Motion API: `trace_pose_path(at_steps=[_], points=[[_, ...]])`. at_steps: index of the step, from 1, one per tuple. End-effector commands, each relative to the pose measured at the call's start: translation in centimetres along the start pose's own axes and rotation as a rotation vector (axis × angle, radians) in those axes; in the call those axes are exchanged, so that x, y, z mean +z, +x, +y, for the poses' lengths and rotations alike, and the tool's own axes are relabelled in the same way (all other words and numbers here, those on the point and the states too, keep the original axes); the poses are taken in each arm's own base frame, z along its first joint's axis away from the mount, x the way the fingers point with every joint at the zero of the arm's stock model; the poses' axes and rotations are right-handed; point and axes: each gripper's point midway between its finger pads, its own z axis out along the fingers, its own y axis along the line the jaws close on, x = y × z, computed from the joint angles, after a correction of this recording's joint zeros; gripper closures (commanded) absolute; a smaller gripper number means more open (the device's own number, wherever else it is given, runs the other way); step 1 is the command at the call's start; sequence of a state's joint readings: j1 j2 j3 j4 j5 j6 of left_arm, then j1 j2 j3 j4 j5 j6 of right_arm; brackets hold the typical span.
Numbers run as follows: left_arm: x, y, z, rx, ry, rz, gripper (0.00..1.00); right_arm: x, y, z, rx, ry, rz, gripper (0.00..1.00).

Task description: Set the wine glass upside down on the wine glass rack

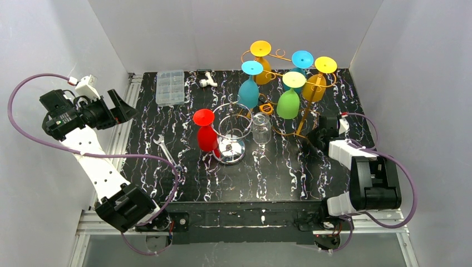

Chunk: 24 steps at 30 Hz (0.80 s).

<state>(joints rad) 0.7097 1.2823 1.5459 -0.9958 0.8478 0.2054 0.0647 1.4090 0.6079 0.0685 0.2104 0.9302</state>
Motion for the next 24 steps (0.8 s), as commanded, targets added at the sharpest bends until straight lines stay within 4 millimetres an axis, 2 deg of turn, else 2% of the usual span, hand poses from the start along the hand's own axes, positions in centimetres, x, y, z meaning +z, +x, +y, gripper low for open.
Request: trace_pose_path(at_steps=[1,7,12,15,20,24], points=[[-0.5,-0.2,-0.3,0.016,-0.004,-0.003,0.02,0.6,-0.6,2.4,-0.019,-0.069,0.002,0.77],[-0.3,-0.1,-0.3,0.008,0.004,0.000,0.02,1.6,0.9,4.6,-0.041,-0.111,0.028,0.92],[-0.3,0.0,-0.1,0.010,-0.005,0.004,0.02,2.9,2.3,8.0,-0.090,-0.158,0.052,0.94],[-0.4,0.2,0.1,0.017,-0.018,0.007,0.02,3.5,2.1,10.1,-0.113,-0.191,0.047,0.95],[-0.3,0.3,0.4,0.025,-0.027,0.014,0.02,4.8,1.9,11.6,-0.147,-0.211,0.042,0.97],[-0.2,0.3,0.5,0.014,-0.022,0.017,0.02,5.7,2.6,12.6,-0.159,-0.231,0.048,0.99]])
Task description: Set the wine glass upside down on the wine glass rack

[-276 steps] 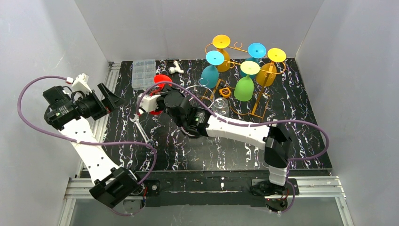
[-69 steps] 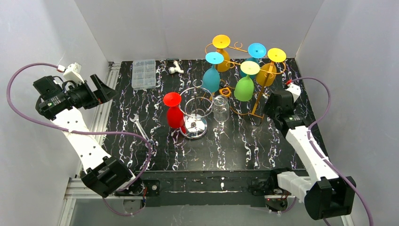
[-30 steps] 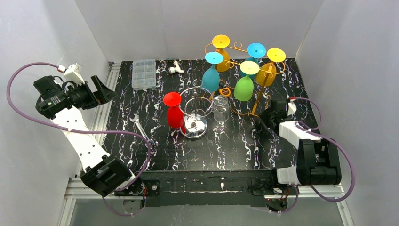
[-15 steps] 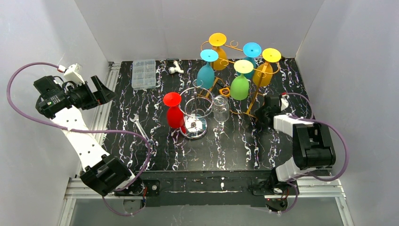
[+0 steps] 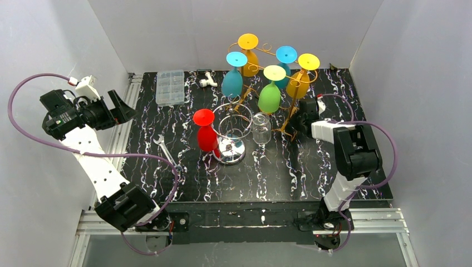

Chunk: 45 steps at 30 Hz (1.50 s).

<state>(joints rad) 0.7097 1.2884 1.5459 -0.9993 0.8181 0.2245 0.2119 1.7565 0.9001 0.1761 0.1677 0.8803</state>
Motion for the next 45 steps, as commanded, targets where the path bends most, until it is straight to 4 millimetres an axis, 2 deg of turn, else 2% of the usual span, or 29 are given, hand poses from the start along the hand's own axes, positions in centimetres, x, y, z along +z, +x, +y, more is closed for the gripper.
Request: trace_pose_path(at_steps=[1,8,11,14,19,23,29,33,36,40,43,45], points=[[-0.2,0.1,-0.2,0.001,0.006,0.005,0.02,1.2,-0.6,3.3,-0.028,-0.087,-0.030,0.99],[-0.1,0.2,0.2,0.004,-0.006,0.014,0.01,3.4,0.5,6.1,-0.065,-0.143,-0.023,0.99],[-0.1,0.3,0.4,0.014,-0.015,0.018,0.01,4.3,0.3,8.3,-0.089,-0.176,-0.031,0.99],[-0.1,0.3,0.6,0.016,-0.023,0.024,0.01,4.8,0.1,9.6,-0.102,-0.191,-0.030,0.99],[0.0,0.3,0.6,0.011,-0.017,0.024,0.01,3.9,-0.7,10.3,-0.121,-0.204,-0.050,0.98],[-0.1,0.3,0.4,0.006,-0.010,0.022,0.01,1.7,-1.9,10.6,-0.156,-0.223,-0.091,0.80],[-0.3,0.5,0.2,0.016,-0.013,0.018,0.01,-2.1,-3.2,8.5,-0.190,-0.192,-0.138,0.69],[0.1,0.9,-0.2,-0.003,0.021,0.022,0.01,-4.2,-4.6,6.3,-0.234,-0.126,-0.178,0.49],[1.0,1.0,0.1,-0.039,0.051,0.016,0.01,-5.1,-5.9,3.5,-0.221,-0.059,-0.193,0.36],[3.2,1.5,1.0,-0.083,0.089,0.003,0.01,-6.2,-8.7,0.1,-0.203,0.031,-0.269,0.21],[6.2,2.5,2.1,0.008,0.037,-0.001,0.01,-7.1,-11.3,-1.6,-0.230,0.139,-0.383,0.09],[8.0,3.4,2.2,0.060,0.021,-0.013,0.01,-7.7,-12.7,-2.3,-0.250,0.194,-0.450,0.05]])
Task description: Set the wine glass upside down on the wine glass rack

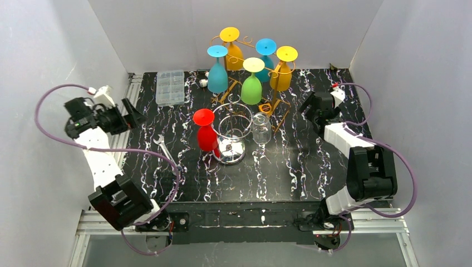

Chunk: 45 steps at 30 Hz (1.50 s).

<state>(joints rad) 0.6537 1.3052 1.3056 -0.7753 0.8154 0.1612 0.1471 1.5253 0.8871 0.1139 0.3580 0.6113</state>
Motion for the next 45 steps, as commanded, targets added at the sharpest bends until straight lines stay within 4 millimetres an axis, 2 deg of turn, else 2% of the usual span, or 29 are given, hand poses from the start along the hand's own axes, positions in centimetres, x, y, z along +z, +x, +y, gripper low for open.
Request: trace_pose_path(at_steps=[1,4,8,10,14,18,20,24,27,31,36,39,41,42,45], points=[[3.5,-0.4,0.1,0.138,-0.019,-0.087,0.01,-1.0,-4.7,-2.0,-0.095,0.124,-0.190,0.03],[5.3,-1.0,0.1,0.166,-0.001,-0.188,0.01,-0.3,-4.1,-2.7,-0.138,0.128,-0.221,0.02],[8.2,-0.3,0.5,0.201,-0.001,-0.227,0.01,0.9,-2.1,-4.4,-0.193,0.191,-0.173,0.02],[9.7,0.2,0.6,0.218,0.006,-0.214,0.01,0.6,-1.5,-5.2,-0.221,0.179,-0.207,0.02],[12.7,2.0,1.1,0.207,0.010,-0.144,0.01,-1.7,-2.3,-5.9,-0.236,0.092,-0.401,0.02],[14.5,3.1,1.7,0.217,0.017,-0.187,0.01,-1.8,-1.7,-7.0,-0.260,0.119,-0.406,0.02],[14.9,3.2,2.0,0.249,0.012,-0.235,0.01,-1.9,-1.7,-6.9,-0.274,0.115,-0.409,0.02],[15.8,4.5,2.6,0.227,0.005,-0.242,0.01,-2.4,-1.4,-7.3,-0.433,0.118,-0.375,0.02],[16.2,4.9,3.2,0.202,-0.010,-0.239,0.01,-2.5,0.1,-8.7,-0.419,0.130,-0.349,0.02],[16.1,4.9,3.3,0.182,-0.026,-0.243,0.01,-2.2,1.9,-9.0,-0.439,0.091,-0.332,0.02],[15.5,5.6,3.1,0.167,-0.043,-0.251,0.01,-2.2,1.8,-9.6,-0.427,0.113,-0.365,0.02],[15.9,7.6,2.4,0.116,-0.015,-0.211,0.01,-1.9,2.2,-9.2,-0.439,0.083,-0.375,0.02],[16.4,9.6,2.7,0.158,-0.046,-0.183,0.01,-1.7,2.6,-8.9,-0.459,0.055,-0.372,0.02],[16.7,9.8,2.7,0.216,-0.060,-0.204,0.01,-1.6,2.8,-8.7,-0.468,0.040,-0.372,0.02],[16.6,10.0,2.7,0.228,-0.059,-0.248,0.01,-1.6,3.6,-8.3,-0.497,-0.004,-0.371,0.02]])
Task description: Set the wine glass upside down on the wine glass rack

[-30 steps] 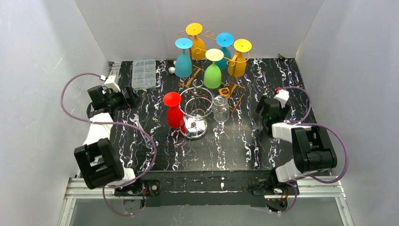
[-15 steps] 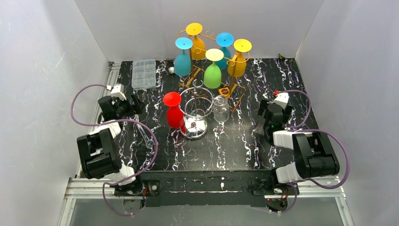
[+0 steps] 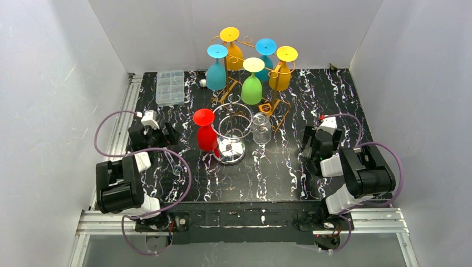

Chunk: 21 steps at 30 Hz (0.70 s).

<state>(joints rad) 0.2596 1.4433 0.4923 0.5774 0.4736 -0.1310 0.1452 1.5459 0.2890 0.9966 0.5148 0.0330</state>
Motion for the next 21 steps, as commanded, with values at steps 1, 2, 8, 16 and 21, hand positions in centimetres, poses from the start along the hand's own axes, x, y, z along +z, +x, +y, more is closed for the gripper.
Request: trace_pose_path(at_steps=[1,2,8,16,21], points=[[-0.4,-1.0,-0.3,0.080,-0.017,-0.114,0.01,-0.2,-1.6,1.4,-0.026,-0.090,-0.116,0.02],[-0.5,-1.0,-0.4,0.090,-0.012,-0.153,0.01,-0.4,-1.7,2.0,-0.047,-0.121,-0.130,0.02],[0.4,0.9,-2.9,0.280,0.011,-0.230,0.01,-0.9,-1.9,2.3,-0.060,-0.140,-0.159,0.02],[0.8,1.3,-2.6,0.296,-0.024,-0.167,0.01,0.8,-1.1,2.3,-0.033,-0.167,-0.065,0.02],[0.8,1.3,-2.6,0.296,-0.024,-0.167,0.01,0.7,-1.5,2.2,-0.028,-0.166,-0.094,0.02]])
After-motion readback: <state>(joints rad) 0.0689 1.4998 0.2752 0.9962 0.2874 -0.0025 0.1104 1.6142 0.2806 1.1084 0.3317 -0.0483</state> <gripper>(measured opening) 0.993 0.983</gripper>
